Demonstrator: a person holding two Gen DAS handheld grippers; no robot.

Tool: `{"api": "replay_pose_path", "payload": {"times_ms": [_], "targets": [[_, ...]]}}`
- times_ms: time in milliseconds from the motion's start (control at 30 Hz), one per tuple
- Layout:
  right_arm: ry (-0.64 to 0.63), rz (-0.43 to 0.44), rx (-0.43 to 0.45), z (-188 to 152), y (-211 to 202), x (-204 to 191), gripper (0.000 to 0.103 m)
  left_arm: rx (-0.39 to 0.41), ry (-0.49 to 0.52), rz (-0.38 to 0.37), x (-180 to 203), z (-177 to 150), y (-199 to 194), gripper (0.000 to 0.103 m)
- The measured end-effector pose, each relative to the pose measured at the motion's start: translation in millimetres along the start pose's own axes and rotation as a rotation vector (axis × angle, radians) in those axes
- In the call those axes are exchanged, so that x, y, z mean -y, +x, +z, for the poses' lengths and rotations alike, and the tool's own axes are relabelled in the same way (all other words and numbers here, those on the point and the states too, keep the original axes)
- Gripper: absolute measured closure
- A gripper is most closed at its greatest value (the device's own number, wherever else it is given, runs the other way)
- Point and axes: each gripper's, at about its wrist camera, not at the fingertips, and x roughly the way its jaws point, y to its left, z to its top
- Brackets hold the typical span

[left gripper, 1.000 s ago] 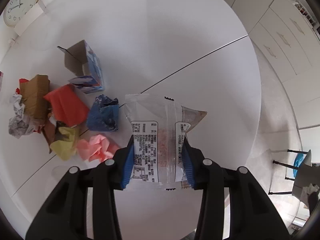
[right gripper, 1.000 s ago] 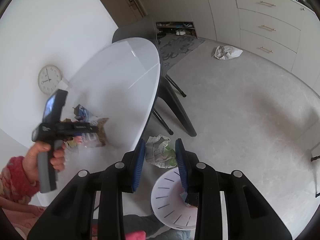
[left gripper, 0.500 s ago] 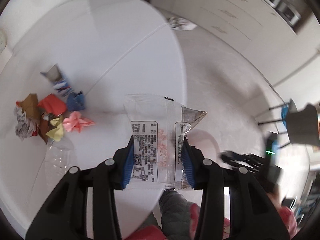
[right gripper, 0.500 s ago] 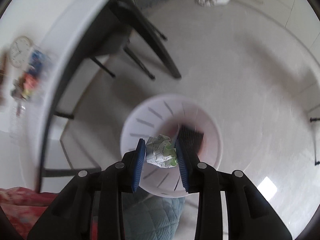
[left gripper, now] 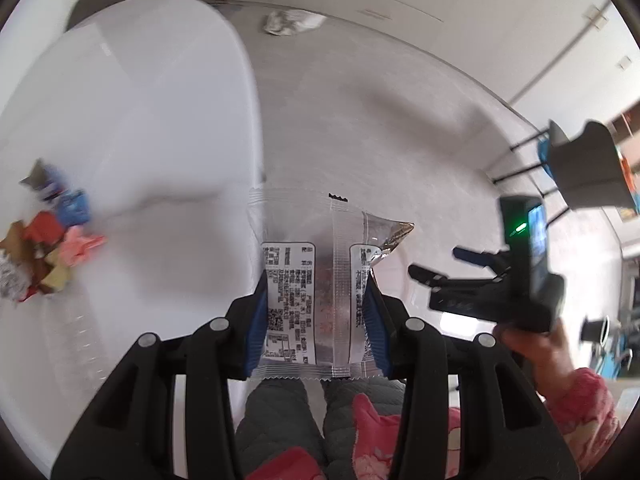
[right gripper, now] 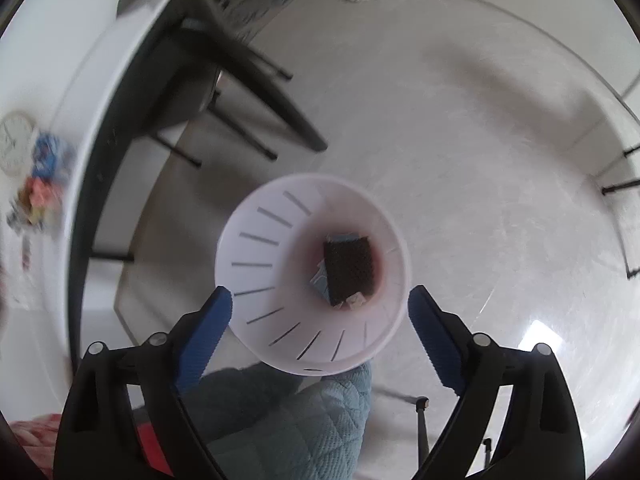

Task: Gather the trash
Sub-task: 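Lower both held items into the wastebasket and open both tools, then grasp the clear plastic bottle with the left tool while the right tool grasps the small box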

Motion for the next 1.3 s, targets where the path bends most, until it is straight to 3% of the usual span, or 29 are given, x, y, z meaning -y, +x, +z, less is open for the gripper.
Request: {"api": "replay_pose_path", "payload": {"times_ms": [167,400,567,667,900,1033,1133,1300], "targets": [[0.034,-0.039,0.087,-1,-49,19,0.007,-0.056,0.058,-0.040,32,1,25,0.057],[0.019,-0.070,0.166,6,-91,31,0.006,-0.090,0.069,-0.044,49,-5,41,0.024],[0.016,-0.053,0.187,14,-98,29,0.006,-0.058,0.019,-0.019,38,-5,31,0.023],[0.001,-0.043,0.192,14,-103,23,0.006,-0.013,-0.025,0.013,23,-2,18,0.014],[-0.107,0.003,0.243,28,-131,-31,0.005,0.160,-0.085,0.179,-23,-9,-42,0.013],[-0.231,0.041,0.296,40,-150,-81,0.003,0.241,-0.125,0.275,-55,-25,-74,0.007],[-0.326,0.069,0.313,48,-154,-118,0.003,0.258,-0.175,0.341,-90,-40,-90,0.008],[-0.427,0.114,0.299,56,-148,-170,0.003,0.231,-0.290,0.370,-140,-66,-89,0.008]]}}
